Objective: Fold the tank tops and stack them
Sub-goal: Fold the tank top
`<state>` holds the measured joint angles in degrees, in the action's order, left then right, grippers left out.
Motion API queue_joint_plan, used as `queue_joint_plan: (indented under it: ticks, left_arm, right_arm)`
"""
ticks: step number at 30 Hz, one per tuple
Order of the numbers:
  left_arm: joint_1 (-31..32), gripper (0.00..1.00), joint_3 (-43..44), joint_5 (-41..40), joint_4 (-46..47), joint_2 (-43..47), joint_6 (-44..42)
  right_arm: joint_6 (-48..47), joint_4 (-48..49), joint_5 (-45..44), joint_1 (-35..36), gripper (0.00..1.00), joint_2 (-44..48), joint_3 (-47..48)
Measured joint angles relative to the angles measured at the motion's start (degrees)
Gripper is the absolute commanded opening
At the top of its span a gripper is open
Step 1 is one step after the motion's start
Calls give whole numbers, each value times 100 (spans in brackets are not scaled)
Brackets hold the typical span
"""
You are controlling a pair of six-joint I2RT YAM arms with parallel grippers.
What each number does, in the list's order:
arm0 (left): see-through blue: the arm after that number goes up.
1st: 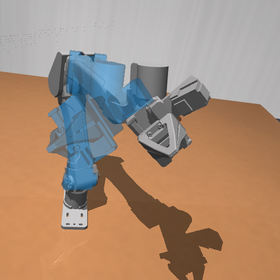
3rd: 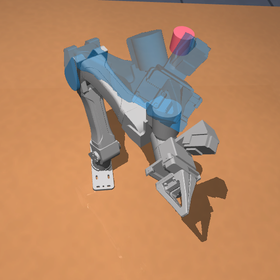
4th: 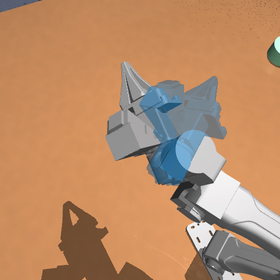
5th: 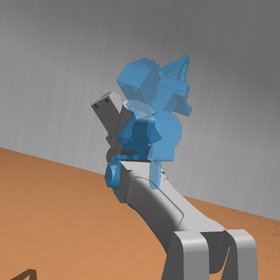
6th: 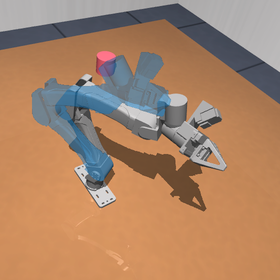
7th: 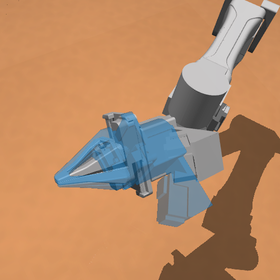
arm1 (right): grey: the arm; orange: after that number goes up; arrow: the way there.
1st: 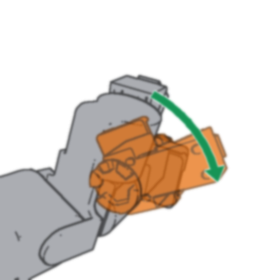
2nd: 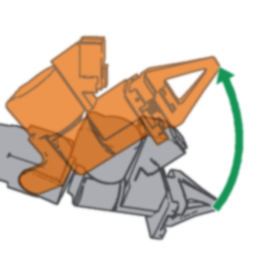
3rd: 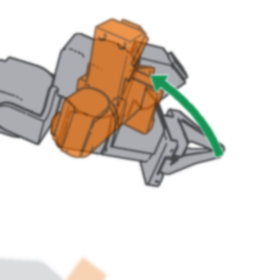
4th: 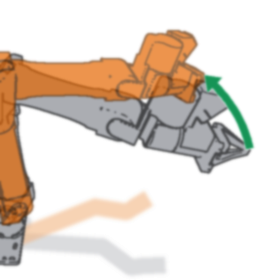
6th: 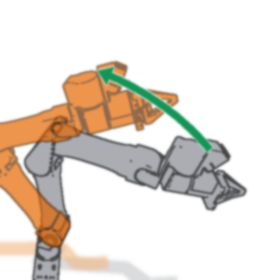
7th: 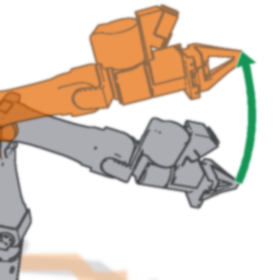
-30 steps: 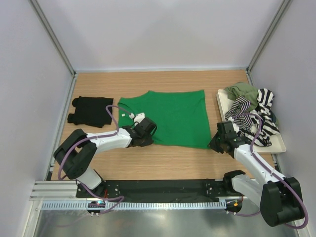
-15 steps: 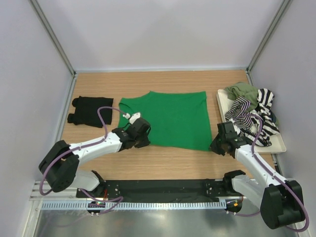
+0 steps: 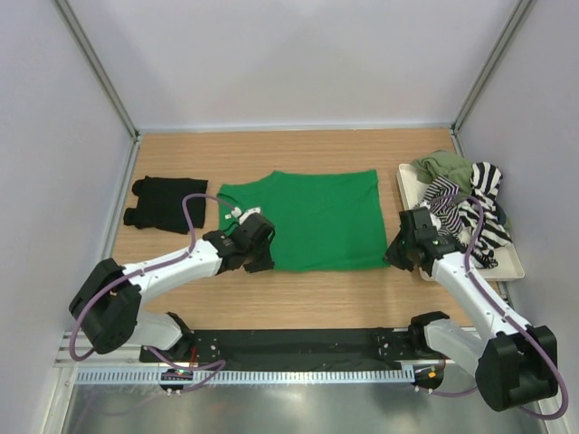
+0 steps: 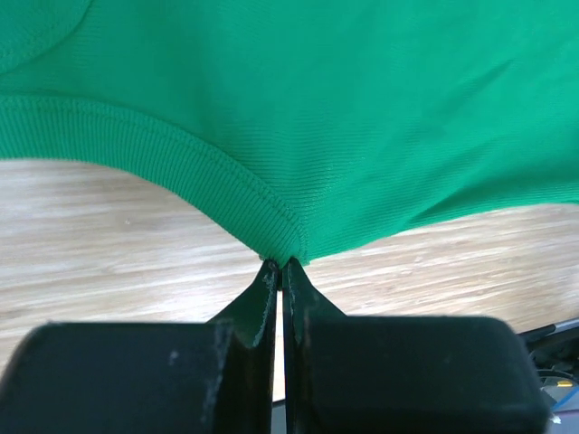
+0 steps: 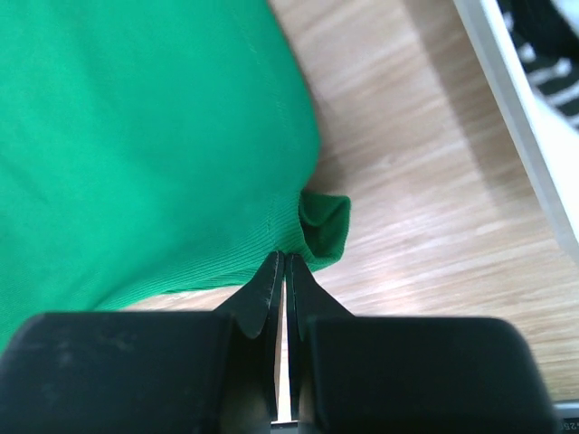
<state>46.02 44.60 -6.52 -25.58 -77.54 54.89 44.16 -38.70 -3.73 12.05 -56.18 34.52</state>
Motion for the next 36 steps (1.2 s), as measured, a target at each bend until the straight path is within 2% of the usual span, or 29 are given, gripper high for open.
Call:
queue_joint_plan:
  ticks: [11, 22, 36]
  left_arm:
    - [-667, 0, 879, 337, -175, -551, -468]
    - [-1292, 0, 1974, 684, -348, -1650, -927]
    - [-1744, 0, 2903, 953, -608, -2522, -1222]
  right_arm:
    - [-354, 208, 42, 0, 6, -931, 951]
    - [-588, 527, -151, -22, 4, -2524, 2033]
    - [-684, 866, -157, -391, 4, -3329, 2675]
